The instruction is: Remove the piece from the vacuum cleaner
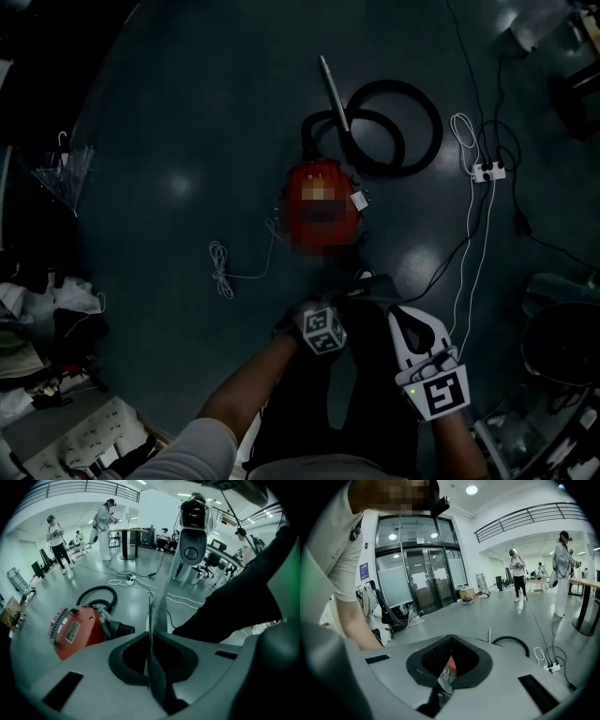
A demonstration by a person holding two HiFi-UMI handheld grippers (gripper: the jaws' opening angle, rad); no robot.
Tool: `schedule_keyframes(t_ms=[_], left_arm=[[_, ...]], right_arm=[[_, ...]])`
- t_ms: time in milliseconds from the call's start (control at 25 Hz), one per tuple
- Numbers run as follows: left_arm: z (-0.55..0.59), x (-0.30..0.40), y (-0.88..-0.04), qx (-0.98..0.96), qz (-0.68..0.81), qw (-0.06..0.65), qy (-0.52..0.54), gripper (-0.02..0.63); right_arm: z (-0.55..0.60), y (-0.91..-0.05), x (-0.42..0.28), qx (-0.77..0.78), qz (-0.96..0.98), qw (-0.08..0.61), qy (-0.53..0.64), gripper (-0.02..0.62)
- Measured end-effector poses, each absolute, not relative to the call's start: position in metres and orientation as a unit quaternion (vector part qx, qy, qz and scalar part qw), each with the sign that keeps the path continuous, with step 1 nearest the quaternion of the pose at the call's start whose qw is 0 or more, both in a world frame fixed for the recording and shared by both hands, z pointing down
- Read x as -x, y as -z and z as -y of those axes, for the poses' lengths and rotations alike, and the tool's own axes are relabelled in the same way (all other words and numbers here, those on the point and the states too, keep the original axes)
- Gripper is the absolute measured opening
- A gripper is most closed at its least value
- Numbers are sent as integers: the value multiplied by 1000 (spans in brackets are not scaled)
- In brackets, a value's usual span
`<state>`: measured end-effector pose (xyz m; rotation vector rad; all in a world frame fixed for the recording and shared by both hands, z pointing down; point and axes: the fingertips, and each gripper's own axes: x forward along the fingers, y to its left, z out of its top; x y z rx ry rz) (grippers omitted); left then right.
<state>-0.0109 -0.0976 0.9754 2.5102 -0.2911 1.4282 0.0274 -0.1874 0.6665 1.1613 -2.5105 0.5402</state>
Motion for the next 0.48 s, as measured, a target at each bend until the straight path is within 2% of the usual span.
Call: schedule_keyframes(t_ms=[480], left_arm=[[29, 30, -672, -881, 40, 42, -470, 28]], right_arm=[[107, -496, -24, -413, 885, 138, -167, 15]])
